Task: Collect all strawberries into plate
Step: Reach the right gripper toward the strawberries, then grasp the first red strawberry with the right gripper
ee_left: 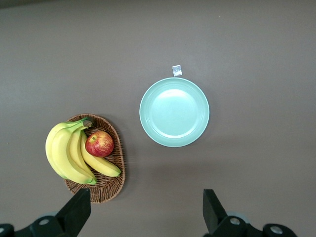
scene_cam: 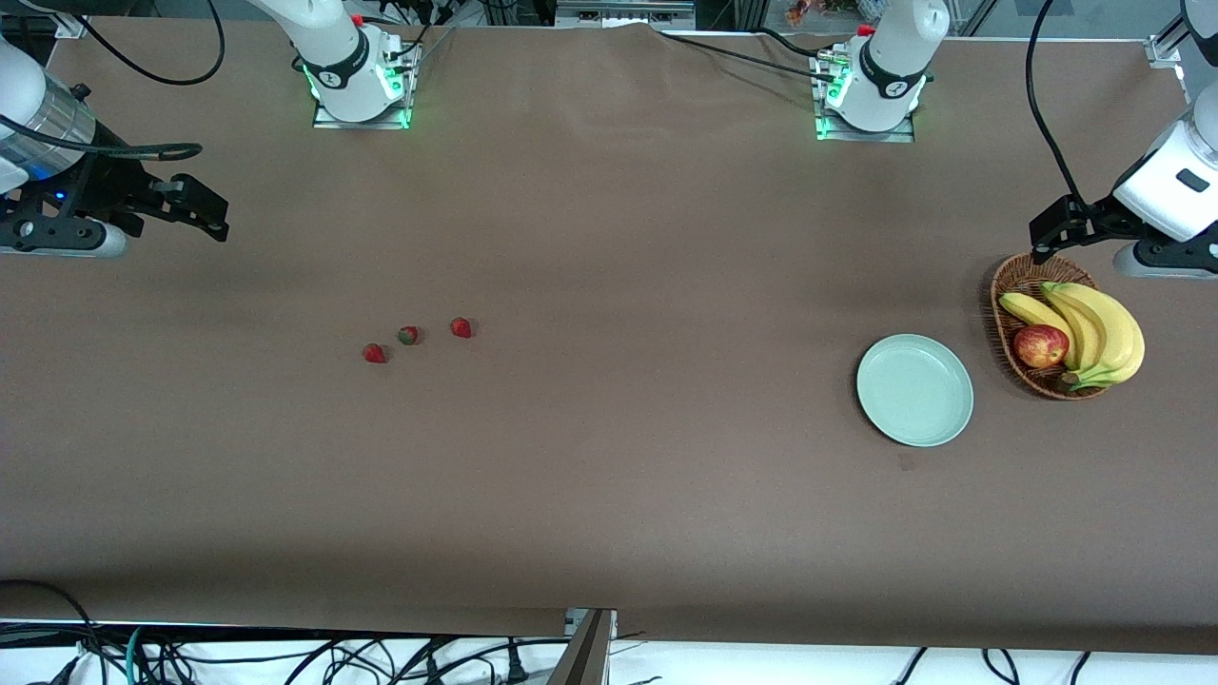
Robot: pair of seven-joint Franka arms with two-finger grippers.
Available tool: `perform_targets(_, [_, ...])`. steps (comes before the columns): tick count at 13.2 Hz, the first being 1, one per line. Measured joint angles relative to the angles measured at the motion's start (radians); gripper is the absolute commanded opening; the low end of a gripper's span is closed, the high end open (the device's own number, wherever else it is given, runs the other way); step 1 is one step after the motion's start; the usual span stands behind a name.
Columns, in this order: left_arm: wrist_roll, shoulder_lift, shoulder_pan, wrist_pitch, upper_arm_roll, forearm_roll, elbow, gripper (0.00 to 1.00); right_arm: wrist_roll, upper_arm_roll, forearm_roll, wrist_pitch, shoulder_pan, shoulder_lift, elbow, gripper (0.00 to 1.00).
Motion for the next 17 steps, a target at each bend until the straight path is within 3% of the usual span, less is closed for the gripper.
perform_targets(11, [0.0,0.0,0.0,-0.004,0.0,0.0,0.0,1.0,0.0,-0.017,0.042,0.033,-0.015,0.022,0.003,1.0])
perform_targets(15, [0.0,0.0,0.0,-0.005,0.0,0.0,0.001,1.0,-0.017,-0.005,0.045,0.056,-0.011,0.167,-0.006,1.0])
perform_targets(17, [0.0,0.0,0.0,-0.006,0.0,0.0,0.001,1.0,-0.044,-0.002,0.046,0.144,-0.007,0.255,-0.048,1.0])
